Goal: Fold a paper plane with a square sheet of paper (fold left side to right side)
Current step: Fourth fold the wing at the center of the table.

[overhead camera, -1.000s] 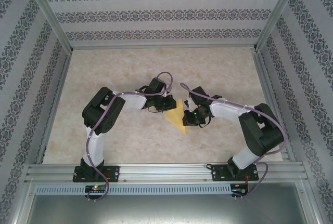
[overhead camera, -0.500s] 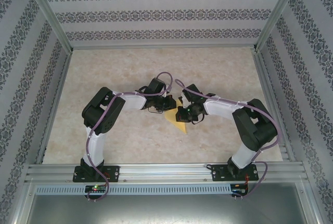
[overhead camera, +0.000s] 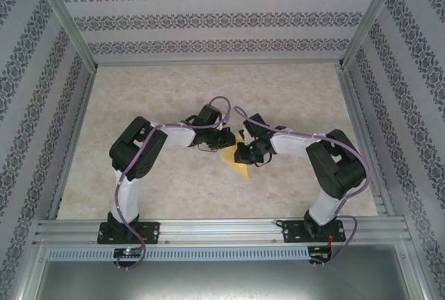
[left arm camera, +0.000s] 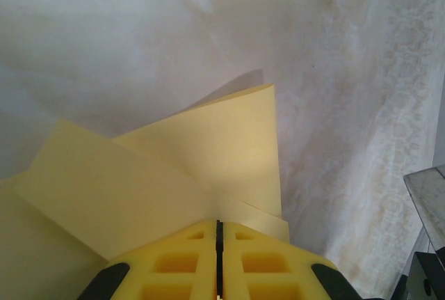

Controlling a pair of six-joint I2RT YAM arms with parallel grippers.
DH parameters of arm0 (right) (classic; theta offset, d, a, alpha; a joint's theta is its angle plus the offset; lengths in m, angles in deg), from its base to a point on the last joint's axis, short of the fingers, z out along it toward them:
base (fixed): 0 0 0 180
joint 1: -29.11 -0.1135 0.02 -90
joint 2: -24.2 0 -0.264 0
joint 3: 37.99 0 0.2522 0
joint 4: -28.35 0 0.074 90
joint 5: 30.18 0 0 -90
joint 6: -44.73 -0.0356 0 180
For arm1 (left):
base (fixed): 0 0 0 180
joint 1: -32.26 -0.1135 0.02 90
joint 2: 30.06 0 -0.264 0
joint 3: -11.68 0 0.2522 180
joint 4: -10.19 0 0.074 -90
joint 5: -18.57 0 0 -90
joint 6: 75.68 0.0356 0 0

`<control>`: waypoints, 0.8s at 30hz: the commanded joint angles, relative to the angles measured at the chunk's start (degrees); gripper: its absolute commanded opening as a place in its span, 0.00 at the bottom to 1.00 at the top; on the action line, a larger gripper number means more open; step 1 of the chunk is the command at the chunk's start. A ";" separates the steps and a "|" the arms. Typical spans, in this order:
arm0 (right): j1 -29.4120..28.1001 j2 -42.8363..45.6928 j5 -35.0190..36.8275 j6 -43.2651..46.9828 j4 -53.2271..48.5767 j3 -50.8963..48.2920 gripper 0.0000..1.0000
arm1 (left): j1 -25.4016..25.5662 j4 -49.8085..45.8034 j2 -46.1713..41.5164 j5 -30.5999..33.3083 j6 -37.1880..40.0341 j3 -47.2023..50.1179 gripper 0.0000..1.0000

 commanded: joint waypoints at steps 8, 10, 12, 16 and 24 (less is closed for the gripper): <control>0.68 4.13 0.28 -1.28 -6.00 -7.12 0.00 | 0.10 -4.81 0.85 4.35 2.29 0.81 0.10; 0.75 4.85 0.12 -1.22 -6.33 -8.30 0.00 | 0.08 -4.98 0.92 4.51 2.37 0.70 0.10; 0.92 5.14 -0.28 -1.00 -6.61 -9.15 0.00 | 0.10 -5.14 0.92 4.55 2.40 0.61 0.10; 0.94 5.48 -1.02 -0.55 -7.20 -10.90 0.00 | 0.10 -5.60 1.01 4.66 2.62 0.26 0.10; 1.11 8.35 -0.69 -0.19 -8.83 -12.91 0.00 | 0.01 -6.37 1.01 5.07 2.92 -0.17 0.10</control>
